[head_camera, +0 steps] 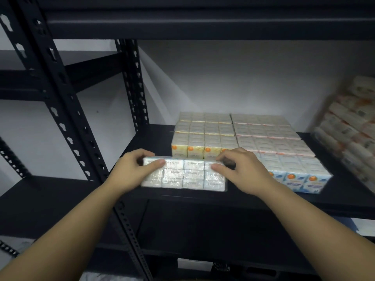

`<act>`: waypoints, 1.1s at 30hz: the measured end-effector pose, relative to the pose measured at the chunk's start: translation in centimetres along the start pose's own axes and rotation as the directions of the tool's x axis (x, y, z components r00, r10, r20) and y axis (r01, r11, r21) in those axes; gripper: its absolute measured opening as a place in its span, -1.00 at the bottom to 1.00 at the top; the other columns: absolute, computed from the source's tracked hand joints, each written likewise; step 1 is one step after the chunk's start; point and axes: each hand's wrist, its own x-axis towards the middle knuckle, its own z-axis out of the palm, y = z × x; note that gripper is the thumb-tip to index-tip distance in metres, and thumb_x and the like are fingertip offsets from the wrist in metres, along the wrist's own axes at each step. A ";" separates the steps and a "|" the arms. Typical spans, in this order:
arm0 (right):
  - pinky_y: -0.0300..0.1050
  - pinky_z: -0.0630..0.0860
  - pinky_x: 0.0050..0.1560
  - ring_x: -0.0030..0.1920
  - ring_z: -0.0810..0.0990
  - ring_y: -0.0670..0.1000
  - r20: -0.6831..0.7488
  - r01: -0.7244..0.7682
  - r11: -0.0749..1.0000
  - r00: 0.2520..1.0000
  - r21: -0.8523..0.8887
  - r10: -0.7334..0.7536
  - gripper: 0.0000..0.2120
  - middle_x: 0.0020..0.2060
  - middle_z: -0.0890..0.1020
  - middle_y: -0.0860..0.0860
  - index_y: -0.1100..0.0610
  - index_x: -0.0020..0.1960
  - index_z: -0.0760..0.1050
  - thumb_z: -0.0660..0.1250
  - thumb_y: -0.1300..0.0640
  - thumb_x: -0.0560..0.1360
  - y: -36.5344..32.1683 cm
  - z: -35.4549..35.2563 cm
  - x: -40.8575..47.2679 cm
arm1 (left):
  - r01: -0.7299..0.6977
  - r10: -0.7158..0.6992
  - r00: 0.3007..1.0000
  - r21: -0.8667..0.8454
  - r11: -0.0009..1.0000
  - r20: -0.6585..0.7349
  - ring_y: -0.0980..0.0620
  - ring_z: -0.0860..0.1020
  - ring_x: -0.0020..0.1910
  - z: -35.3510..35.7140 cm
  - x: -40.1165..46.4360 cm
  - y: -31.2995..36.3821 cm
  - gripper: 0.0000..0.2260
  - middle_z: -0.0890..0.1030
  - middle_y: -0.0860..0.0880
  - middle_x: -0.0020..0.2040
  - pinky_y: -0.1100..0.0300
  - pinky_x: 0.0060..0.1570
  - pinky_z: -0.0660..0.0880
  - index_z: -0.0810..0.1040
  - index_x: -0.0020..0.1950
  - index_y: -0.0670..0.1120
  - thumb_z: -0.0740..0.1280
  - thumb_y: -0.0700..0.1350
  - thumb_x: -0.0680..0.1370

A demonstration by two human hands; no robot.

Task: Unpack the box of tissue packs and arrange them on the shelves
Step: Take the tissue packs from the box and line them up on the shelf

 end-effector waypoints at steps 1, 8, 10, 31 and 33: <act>0.00 0.56 0.17 0.09 0.55 -0.16 0.002 -0.026 0.999 1.000 0.031 0.025 -0.73 -0.03 0.58 -0.20 -0.23 0.10 0.60 0.36 -0.35 0.52 0.0 -0.1 0.1 | 0.018 -0.019 1.000 0.026 1.000 0.005 0.25 0.67 -0.12 0.0 0.3 0.3 -0.71 0.71 0.20 -0.07 0.23 -0.07 0.58 0.67 0.05 0.12 0.51 0.25 0.46; -0.04 0.44 0.30 0.20 0.50 -0.11 -0.010 0.033 0.999 0.999 -0.019 -0.033 -0.50 0.06 0.64 -0.21 -0.20 0.32 0.57 0.31 -0.42 0.49 0.0 0.1 -0.1 | 0.040 -0.037 0.994 -0.031 0.999 0.101 0.18 0.59 0.23 0.8 1.4 -1.2 -0.18 0.60 0.16 0.29 0.05 0.29 0.55 0.44 0.47 0.13 0.52 0.41 0.29; -0.03 0.34 0.40 0.34 0.41 -0.11 0.050 0.048 0.997 0.998 -0.058 -0.045 -0.29 0.28 0.57 -0.24 -0.23 0.42 0.49 0.32 -0.55 0.37 0.2 -0.1 -0.4 | 0.028 -0.017 0.986 -0.062 0.998 0.167 0.24 0.54 0.28 0.7 0.7 -1.5 -0.06 0.52 0.20 0.36 0.18 0.29 0.49 0.27 0.59 0.14 0.62 0.29 0.31; 0.09 0.10 0.57 0.58 0.21 0.04 -0.100 -0.250 0.908 0.968 -0.337 0.230 0.06 0.60 0.28 -0.04 -0.10 0.62 0.22 0.38 -0.58 0.27 5.0 -4.8 -3.8 | -0.021 0.021 1.000 0.009 1.000 -0.021 0.23 0.48 0.09 6.7 0.6 1.7 -0.03 0.53 0.15 0.23 0.48 -0.10 0.37 0.18 0.66 0.02 0.61 0.15 0.38; 0.08 0.05 0.60 0.61 0.18 0.04 -0.080 -0.244 0.901 0.970 -0.359 0.230 0.04 0.63 0.24 -0.03 -0.11 0.63 0.21 0.32 -0.60 0.30 5.6 -4.9 -4.2 | -0.028 0.029 0.998 0.018 0.999 -0.051 0.24 0.51 0.04 7.2 0.4 2.3 -0.05 0.55 0.19 0.16 0.47 -0.10 0.36 0.22 0.65 0.01 0.60 0.17 0.38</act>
